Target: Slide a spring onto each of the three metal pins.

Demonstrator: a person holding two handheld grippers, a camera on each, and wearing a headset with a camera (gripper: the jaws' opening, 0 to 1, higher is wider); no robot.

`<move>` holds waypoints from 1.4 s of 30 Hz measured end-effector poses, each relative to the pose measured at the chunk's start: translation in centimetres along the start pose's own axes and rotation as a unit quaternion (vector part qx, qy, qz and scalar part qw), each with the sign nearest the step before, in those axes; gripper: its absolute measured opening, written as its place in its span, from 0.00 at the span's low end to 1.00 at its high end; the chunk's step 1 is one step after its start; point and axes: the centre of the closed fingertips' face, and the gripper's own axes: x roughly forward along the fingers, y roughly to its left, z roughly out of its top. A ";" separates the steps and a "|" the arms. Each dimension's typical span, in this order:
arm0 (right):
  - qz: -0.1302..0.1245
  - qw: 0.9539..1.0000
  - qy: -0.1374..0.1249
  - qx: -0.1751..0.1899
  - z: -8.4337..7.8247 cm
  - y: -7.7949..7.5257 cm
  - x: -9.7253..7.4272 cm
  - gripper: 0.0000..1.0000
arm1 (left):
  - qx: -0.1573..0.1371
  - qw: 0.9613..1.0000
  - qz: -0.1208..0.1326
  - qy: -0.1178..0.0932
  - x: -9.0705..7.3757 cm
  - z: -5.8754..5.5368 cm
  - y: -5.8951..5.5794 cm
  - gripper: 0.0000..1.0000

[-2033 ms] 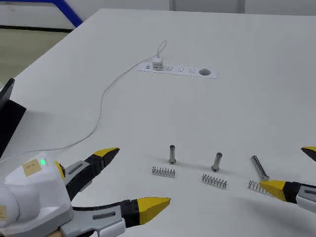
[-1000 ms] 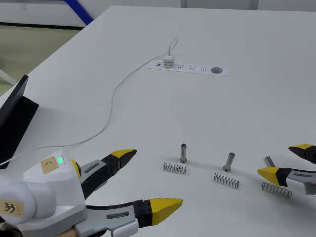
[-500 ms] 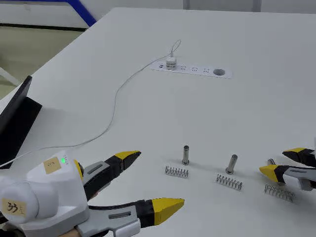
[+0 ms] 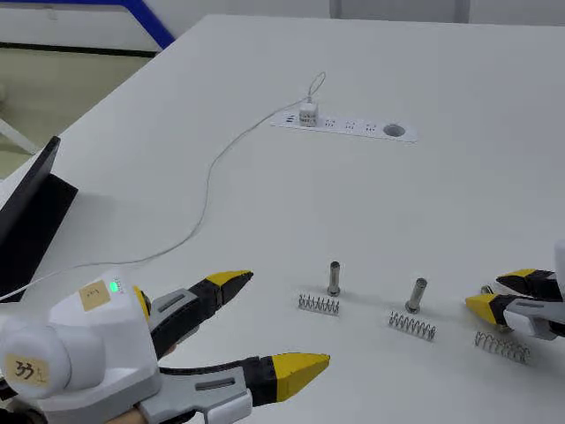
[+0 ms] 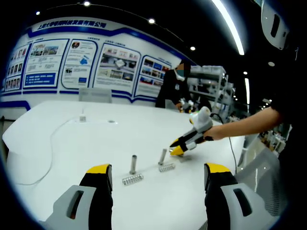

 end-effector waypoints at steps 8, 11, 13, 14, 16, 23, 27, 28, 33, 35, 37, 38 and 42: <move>0.003 1.000 0.018 0.013 -0.4 0.2 0.2 0.28 | 0.000 1.000 -0.001 0.003 0.0 -0.1 0.0 0.80; -0.006 1.000 0.024 0.017 -0.5 -0.1 0.4 0.26 | 0.000 1.000 0.000 0.005 0.0 -0.2 0.0 0.80; -0.013 0.999 0.026 0.026 -0.5 -0.3 0.4 0.25 | -0.001 1.000 0.000 0.003 0.0 -0.1 0.0 0.80; -0.016 0.999 0.026 0.028 -0.5 -0.4 0.4 0.23 | -0.001 1.000 0.000 0.003 0.0 -0.1 0.0 0.80; -0.024 0.999 0.028 0.026 -0.6 -0.7 0.4 0.20 | -0.002 1.000 0.000 0.005 0.0 -0.2 0.0 0.80; -0.020 0.999 0.031 0.018 -0.6 0.0 0.5 0.14 | -0.009 1.000 0.005 0.004 -0.1 -0.2 0.3 0.79; -0.021 0.999 0.032 0.033 -0.6 0.0 0.5 0.13 | -0.016 1.000 0.009 0.000 -0.2 -0.1 0.5 0.79; -0.023 0.999 0.032 0.033 -0.6 0.0 0.5 0.13 | -0.015 1.000 0.009 0.002 -0.2 -0.2 0.5 0.79; -0.028 0.999 0.033 0.016 -0.5 0.2 0.5 0.09 | -0.009 1.000 0.002 0.018 0.1 -0.8 0.1 0.79; -0.030 0.999 0.034 0.023 -0.5 0.0 0.5 0.09 | -0.009 1.000 -0.001 0.019 0.1 -0.9 0.0 0.78; -0.030 0.999 0.034 0.030 -0.6 -0.1 0.5 0.09 | -0.011 1.000 -0.004 0.027 0.1 -1.1 -0.1 0.77; -0.031 0.998 0.034 0.031 -0.6 -0.1 0.5 0.09 | -0.011 1.000 -0.004 0.027 0.1 -1.2 -0.1 0.77; -0.033 0.998 0.036 0.027 -0.6 -0.2 0.4 0.09 | -0.008 1.000 -0.003 0.024 0.1 -1.0 0.0 0.76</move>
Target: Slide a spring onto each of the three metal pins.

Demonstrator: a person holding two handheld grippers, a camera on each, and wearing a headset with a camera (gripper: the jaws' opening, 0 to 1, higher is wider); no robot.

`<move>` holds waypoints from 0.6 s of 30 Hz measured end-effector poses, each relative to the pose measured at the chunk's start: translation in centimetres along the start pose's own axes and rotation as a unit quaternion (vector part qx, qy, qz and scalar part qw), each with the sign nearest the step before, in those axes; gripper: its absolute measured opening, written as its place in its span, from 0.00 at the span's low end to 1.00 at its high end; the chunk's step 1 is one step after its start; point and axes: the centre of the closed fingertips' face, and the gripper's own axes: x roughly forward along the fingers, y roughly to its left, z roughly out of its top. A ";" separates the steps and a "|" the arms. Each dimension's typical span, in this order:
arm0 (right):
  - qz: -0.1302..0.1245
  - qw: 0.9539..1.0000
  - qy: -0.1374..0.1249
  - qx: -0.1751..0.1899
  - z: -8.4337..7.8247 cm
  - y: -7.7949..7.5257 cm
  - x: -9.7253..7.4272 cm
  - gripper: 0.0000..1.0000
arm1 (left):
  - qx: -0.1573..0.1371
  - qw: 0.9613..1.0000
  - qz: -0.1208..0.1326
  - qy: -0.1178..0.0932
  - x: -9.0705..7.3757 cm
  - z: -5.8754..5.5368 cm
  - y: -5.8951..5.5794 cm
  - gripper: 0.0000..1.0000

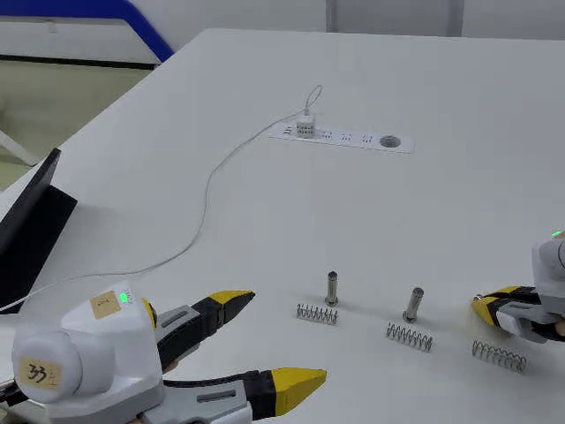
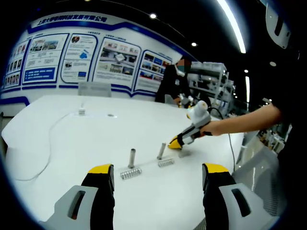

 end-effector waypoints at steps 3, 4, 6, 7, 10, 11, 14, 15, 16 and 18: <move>-0.004 1.000 0.003 -0.004 -0.1 -0.1 -0.1 0.09 | 0.000 1.000 -0.001 -0.001 0.0 0.1 0.0 0.76; -0.005 1.000 0.002 -0.003 -0.1 -0.1 -0.2 0.09 | 0.000 1.000 -0.001 -0.002 0.0 0.1 -0.1 0.76; -0.005 1.000 -0.005 0.004 0.2 -0.1 -0.6 0.09 | 0.002 1.000 -0.001 -0.001 0.0 0.1 0.0 0.76; -0.006 1.000 -0.008 0.006 0.3 -0.2 -0.7 0.09 | 0.002 1.000 -0.001 0.000 0.0 0.1 -0.1 0.76; -0.008 1.000 -0.019 0.014 0.6 -0.3 -1.3 0.08 | 0.004 1.000 -0.003 0.001 0.1 0.0 -0.1 0.76; -0.008 1.000 -0.022 0.015 0.7 -0.3 -1.5 0.08 | 0.005 1.000 -0.004 0.001 0.1 0.0 -0.2 0.76; -0.008 0.999 -0.029 0.022 0.8 -0.5 -1.8 0.08 | 0.005 1.000 -0.006 0.003 0.1 0.0 -0.3 0.76; -0.008 0.999 -0.031 0.024 0.8 -0.5 -1.8 0.08 | 0.003 1.000 -0.009 -0.002 0.1 0.1 -0.4 0.76; -0.009 0.999 -0.034 0.023 0.8 -0.6 -2.0 0.08 | 0.001 1.000 -0.011 -0.011 0.1 0.4 -0.5 0.77; -0.010 0.999 -0.038 0.023 0.8 -0.6 -2.3 0.08 | 0.007 1.000 -0.007 -0.003 0.1 0.2 -0.4 0.76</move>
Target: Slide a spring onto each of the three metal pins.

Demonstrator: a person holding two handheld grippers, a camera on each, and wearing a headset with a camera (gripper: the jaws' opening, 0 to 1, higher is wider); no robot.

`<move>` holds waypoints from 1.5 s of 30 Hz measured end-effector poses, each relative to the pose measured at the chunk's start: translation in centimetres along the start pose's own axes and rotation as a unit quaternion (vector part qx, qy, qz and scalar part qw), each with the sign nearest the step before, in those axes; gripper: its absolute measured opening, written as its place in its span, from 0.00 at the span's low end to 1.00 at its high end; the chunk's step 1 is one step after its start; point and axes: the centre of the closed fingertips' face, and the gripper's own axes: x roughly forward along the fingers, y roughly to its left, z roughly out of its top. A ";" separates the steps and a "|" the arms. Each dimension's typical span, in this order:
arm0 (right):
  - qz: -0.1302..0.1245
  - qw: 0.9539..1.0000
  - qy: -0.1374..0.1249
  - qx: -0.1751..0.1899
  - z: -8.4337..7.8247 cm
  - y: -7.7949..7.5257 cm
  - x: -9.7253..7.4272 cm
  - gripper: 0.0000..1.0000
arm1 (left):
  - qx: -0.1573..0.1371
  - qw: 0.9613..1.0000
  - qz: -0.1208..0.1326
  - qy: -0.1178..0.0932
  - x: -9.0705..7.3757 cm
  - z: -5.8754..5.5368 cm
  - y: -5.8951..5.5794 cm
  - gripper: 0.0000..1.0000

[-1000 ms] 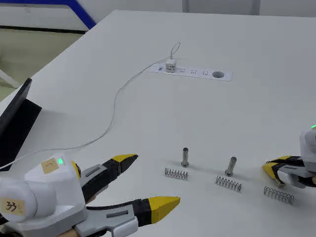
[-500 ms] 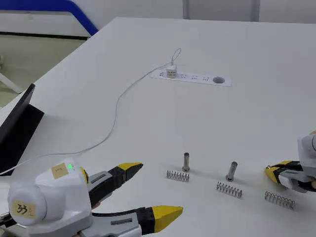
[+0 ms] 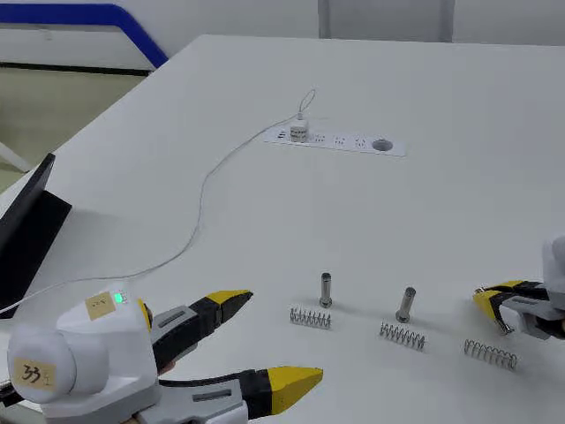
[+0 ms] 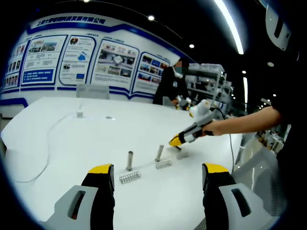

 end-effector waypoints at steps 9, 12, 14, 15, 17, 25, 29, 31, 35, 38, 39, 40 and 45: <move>-0.004 1.000 -0.019 0.018 0.4 0.0 -1.1 0.08 | 0.008 1.000 -0.002 0.002 0.0 0.0 -0.2 0.75; -0.003 1.000 -0.025 0.015 0.5 0.1 -1.4 0.08 | 0.007 1.000 -0.003 0.004 0.0 -0.1 -0.3 0.75; -0.003 0.999 -0.029 0.016 0.5 0.2 -1.6 0.08 | 0.009 1.000 -0.005 0.006 0.0 -0.1 -0.4 0.75; -0.003 0.999 -0.030 0.016 0.4 0.2 -1.7 0.08 | 0.008 1.000 -0.006 0.007 0.1 -0.1 -0.4 0.74; -0.004 0.999 -0.034 0.019 0.4 0.1 -1.8 0.08 | 0.009 1.000 -0.006 0.008 0.0 -0.2 -0.4 0.74; -0.010 0.999 -0.043 0.021 0.6 -0.1 -2.5 0.08 | 0.007 1.000 -0.005 0.002 0.0 0.0 -0.3 0.73; -0.010 0.999 -0.044 0.021 0.5 -0.2 -2.5 0.08 | 0.007 1.000 -0.003 0.003 -0.1 0.0 -0.2 0.73; -0.010 0.999 -0.045 0.022 0.5 -0.2 -2.6 0.08 | 0.007 1.000 -0.004 0.007 -0.1 -0.1 -0.3 0.73; -0.010 0.999 -0.046 0.021 0.4 -0.2 -2.7 0.08 | 0.007 1.000 -0.006 0.006 0.0 -0.1 -0.4 0.73; -0.010 0.999 -0.047 0.020 0.4 -0.1 -2.9 0.08 | 0.008 1.000 -0.004 0.008 -0.1 -0.2 -0.3 0.73; -0.010 0.999 -0.048 0.019 0.4 -0.1 -3.0 0.08 | 0.008 1.000 -0.004 0.008 0.0 -0.2 -0.3 0.73; -0.012 0.998 -0.051 0.018 0.4 -0.2 -3.1 0.08 | 0.007 1.000 -0.004 0.008 0.0 -0.2 -0.3 0.73; -0.011 0.998 -0.054 0.018 0.3 0.2 -3.5 0.08 | 0.008 1.000 -0.005 0.016 0.0 -0.5 -0.3 0.73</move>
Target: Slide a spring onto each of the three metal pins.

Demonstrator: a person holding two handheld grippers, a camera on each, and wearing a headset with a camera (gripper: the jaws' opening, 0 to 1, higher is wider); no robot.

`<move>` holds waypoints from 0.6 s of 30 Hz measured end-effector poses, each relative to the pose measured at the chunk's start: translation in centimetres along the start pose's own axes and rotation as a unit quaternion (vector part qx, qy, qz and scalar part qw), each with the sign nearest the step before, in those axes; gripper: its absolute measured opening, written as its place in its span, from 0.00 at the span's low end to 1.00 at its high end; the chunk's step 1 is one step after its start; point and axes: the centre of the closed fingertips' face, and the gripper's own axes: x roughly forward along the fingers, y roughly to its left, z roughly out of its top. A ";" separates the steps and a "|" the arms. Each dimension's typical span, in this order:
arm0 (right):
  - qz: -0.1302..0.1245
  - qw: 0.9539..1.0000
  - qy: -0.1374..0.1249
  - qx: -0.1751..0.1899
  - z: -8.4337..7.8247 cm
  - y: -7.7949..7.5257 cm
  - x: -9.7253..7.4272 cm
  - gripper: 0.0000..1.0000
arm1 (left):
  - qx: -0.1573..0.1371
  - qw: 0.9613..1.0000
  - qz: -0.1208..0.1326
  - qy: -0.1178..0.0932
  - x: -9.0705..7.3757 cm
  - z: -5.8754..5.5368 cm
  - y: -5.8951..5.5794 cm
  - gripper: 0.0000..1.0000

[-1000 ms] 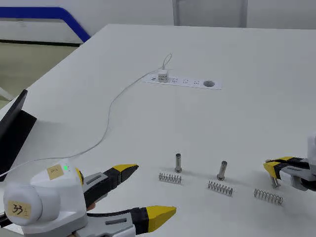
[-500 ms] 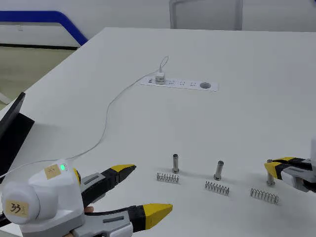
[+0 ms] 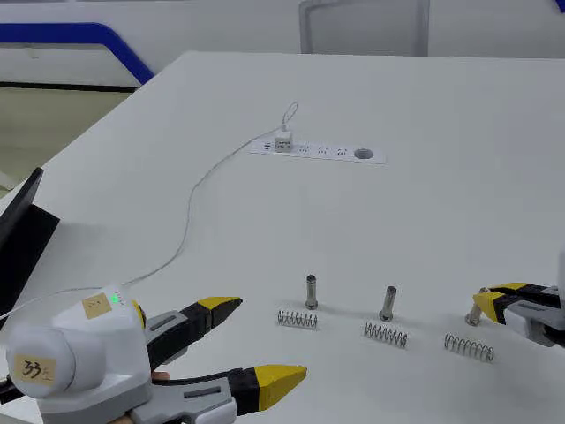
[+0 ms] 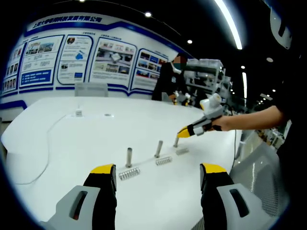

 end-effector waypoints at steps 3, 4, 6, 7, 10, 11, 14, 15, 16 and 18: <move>0.000 1.000 0.001 -0.003 -0.1 0.2 -0.2 0.08 | 0.001 1.000 0.000 -0.002 0.0 0.0 0.0 0.73; 0.001 1.000 0.002 -0.004 -0.1 0.3 -0.3 0.08 | 0.001 1.000 0.000 -0.003 0.0 0.1 0.0 0.73; 0.004 1.000 0.005 -0.003 -0.3 0.5 -0.4 0.08 | -0.001 1.000 0.000 -0.004 0.0 0.1 0.0 0.72; 0.005 1.000 0.005 -0.004 -0.3 0.7 -0.6 0.08 | -0.002 1.000 0.000 -0.003 0.0 0.0 0.0 0.72; 0.005 1.000 0.006 -0.015 -0.5 0.8 -0.7 0.08 | -0.001 1.000 0.000 -0.003 0.0 0.1 0.0 0.72; 0.005 1.000 0.006 -0.017 -0.6 0.9 -0.8 0.08 | -0.001 1.000 0.000 -0.004 0.0 0.1 0.0 0.72; 0.006 1.000 0.007 -0.017 -0.7 0.9 -0.9 0.08 | -0.001 1.000 0.000 -0.002 0.0 0.0 -0.1 0.72; 0.007 1.000 0.009 -0.014 -0.7 1.0 -1.0 0.08 | -0.001 1.000 0.000 -0.001 0.0 0.0 -0.1 0.72; 0.006 1.000 0.012 -0.014 -0.8 1.0 -0.9 0.08 | -0.002 1.000 0.000 -0.002 0.0 0.1 0.0 0.72; 0.006 0.999 0.012 -0.029 -1.0 1.1 -0.9 0.08 | -0.004 1.000 0.001 -0.004 0.0 0.1 0.0 0.71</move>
